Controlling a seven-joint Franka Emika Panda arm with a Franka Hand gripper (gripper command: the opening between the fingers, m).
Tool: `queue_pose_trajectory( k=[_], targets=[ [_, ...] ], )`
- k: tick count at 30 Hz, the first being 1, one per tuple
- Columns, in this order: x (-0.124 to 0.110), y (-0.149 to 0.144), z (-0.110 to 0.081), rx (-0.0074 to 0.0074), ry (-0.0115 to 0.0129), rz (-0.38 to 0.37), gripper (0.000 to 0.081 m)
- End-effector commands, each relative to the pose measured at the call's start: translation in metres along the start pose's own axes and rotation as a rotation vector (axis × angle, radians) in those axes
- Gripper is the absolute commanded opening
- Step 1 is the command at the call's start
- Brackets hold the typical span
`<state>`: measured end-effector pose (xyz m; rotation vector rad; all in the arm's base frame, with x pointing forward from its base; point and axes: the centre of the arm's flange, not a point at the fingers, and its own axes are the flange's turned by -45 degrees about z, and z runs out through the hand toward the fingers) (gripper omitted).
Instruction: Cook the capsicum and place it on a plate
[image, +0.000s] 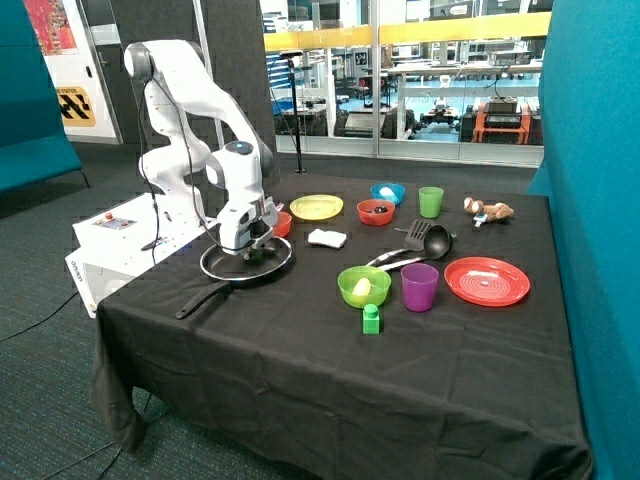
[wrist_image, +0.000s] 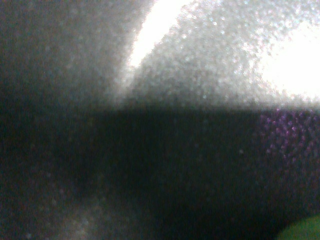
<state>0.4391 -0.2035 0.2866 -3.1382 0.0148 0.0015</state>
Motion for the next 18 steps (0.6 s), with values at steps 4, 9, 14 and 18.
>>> queue_pose_trajectory(
  k=[4, 9, 14, 18],
  targets=[
    [0.008, -0.021, 0.002, -0.0033, 0.0009, -0.034, 0.0793],
    [0.012, -0.023, 0.006, -0.0033, 0.0010, -0.005, 0.0795],
    [0.012, -0.019, 0.006, -0.0033, 0.0010, 0.008, 0.0799],
    [0.011, -0.015, 0.005, -0.0033, 0.0010, 0.014, 0.0797]
  ],
)
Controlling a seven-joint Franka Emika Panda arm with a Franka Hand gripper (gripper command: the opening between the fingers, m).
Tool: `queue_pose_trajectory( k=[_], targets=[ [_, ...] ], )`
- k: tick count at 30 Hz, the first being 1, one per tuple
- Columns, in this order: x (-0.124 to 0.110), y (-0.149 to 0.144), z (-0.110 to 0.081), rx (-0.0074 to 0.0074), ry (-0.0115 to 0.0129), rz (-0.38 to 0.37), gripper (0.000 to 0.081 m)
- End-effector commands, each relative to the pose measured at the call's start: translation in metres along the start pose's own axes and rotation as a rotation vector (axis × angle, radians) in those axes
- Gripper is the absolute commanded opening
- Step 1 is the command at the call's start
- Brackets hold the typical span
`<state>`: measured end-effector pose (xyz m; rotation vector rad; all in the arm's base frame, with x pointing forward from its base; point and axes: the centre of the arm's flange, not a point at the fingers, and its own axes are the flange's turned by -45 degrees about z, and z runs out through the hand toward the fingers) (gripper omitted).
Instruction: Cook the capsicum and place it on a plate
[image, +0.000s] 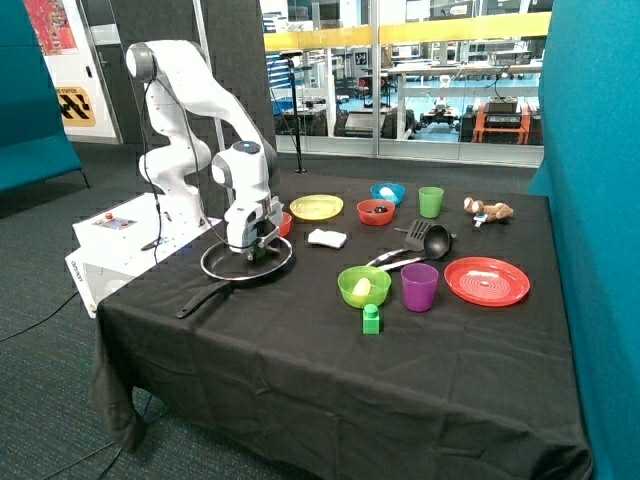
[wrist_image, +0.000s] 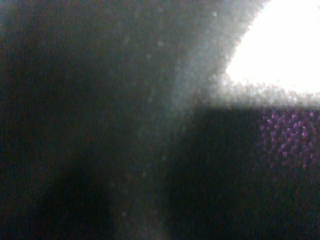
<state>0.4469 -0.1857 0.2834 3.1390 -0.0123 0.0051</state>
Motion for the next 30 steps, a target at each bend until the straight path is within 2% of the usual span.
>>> queue_pose_trajectory(
  k=[1, 30],
  targets=[
    [0.003, 0.004, 0.001, 0.0026, -0.0033, 0.016, 0.0796],
    [0.002, 0.003, -0.044, 0.0026, -0.0032, -0.013, 0.0767]
  ],
)
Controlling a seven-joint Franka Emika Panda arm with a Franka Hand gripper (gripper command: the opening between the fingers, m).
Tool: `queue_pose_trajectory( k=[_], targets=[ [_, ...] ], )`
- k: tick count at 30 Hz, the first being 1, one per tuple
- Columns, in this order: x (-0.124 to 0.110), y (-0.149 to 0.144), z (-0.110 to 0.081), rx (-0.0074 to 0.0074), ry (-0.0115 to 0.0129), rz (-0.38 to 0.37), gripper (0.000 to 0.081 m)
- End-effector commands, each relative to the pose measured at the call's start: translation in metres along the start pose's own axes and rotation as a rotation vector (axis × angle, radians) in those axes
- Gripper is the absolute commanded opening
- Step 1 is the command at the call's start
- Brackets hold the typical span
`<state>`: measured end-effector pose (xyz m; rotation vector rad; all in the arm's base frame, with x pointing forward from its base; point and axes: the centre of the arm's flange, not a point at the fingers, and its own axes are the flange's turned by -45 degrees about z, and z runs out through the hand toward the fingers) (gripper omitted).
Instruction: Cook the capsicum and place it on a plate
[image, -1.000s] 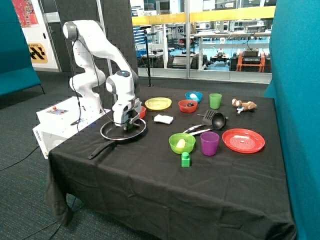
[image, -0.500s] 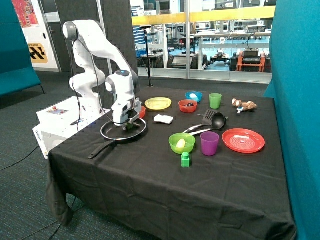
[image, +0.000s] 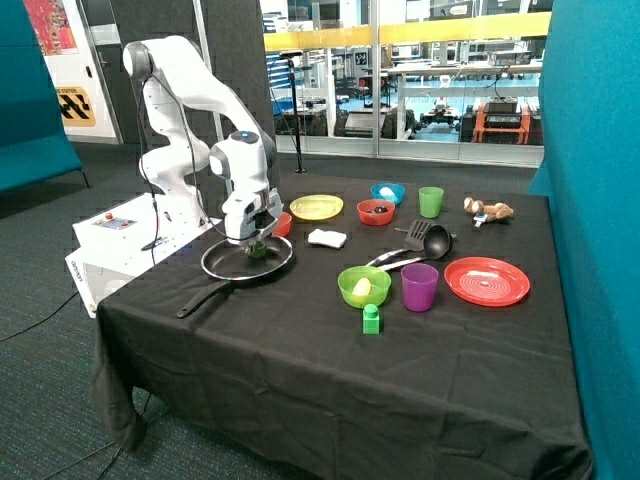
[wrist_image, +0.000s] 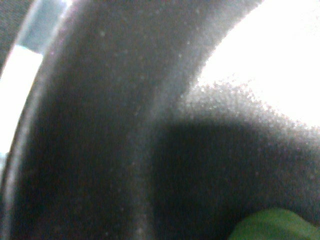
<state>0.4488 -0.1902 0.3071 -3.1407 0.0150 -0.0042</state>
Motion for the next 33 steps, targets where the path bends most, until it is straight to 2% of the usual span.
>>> queue_pose_trajectory(
  k=[1, 11, 23, 33],
  targets=[
    [-0.001, -0.002, -0.022, -0.0009, -0.0027, -0.002, 0.0765],
    [-0.002, -0.016, -0.045, -0.0009, -0.0027, -0.014, 0.0748],
    [0.008, -0.066, -0.076, -0.0008, -0.0027, -0.059, 0.0727],
    [0.006, -0.124, -0.095, -0.0009, -0.0027, -0.014, 0.0715]
  ],
)
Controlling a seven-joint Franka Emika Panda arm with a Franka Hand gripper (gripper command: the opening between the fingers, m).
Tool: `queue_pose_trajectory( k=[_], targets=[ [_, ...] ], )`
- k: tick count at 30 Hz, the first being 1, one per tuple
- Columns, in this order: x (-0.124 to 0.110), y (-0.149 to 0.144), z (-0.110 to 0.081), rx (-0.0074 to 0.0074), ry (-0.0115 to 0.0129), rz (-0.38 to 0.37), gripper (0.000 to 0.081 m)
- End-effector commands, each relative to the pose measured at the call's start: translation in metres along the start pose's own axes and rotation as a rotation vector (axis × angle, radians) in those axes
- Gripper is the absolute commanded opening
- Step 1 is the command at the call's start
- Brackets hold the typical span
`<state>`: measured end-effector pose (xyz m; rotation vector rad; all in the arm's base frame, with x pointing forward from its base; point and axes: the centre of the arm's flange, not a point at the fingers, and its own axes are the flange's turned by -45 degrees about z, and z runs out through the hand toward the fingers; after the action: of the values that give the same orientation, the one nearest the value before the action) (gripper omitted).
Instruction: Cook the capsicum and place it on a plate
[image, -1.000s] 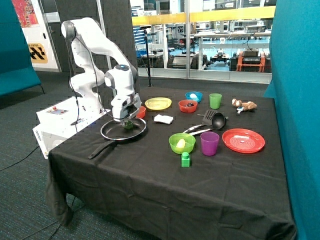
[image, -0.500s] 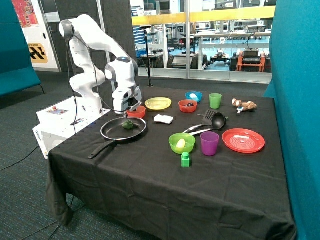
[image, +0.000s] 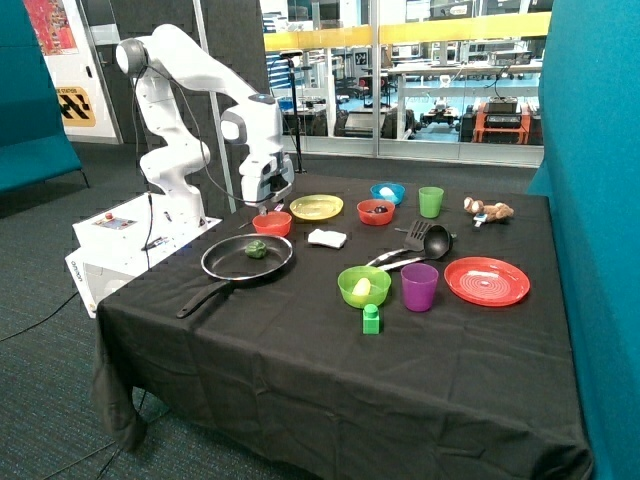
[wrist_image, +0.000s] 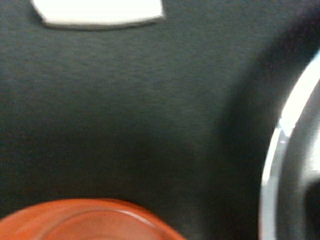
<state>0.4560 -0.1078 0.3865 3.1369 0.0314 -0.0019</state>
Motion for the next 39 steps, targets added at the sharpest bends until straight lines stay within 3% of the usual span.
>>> queue_pose_trajectory(
  k=[1, 21, 28, 30, 33, 39],
  targets=[
    [0.001, -0.044, -0.016, 0.0045, 0.0012, 0.016, 0.0714],
    [0.009, -0.133, -0.027, 0.0045, 0.0012, 0.012, 0.0703],
    [0.013, -0.161, -0.043, 0.0045, 0.0012, 0.019, 0.0696],
    [0.014, -0.165, -0.046, 0.0045, 0.0012, 0.017, 0.0780],
    [0.017, -0.169, -0.047, 0.0045, 0.0012, 0.004, 0.0704],
    [0.025, -0.177, -0.041, 0.0045, 0.0013, -0.041, 0.0696]
  ],
)
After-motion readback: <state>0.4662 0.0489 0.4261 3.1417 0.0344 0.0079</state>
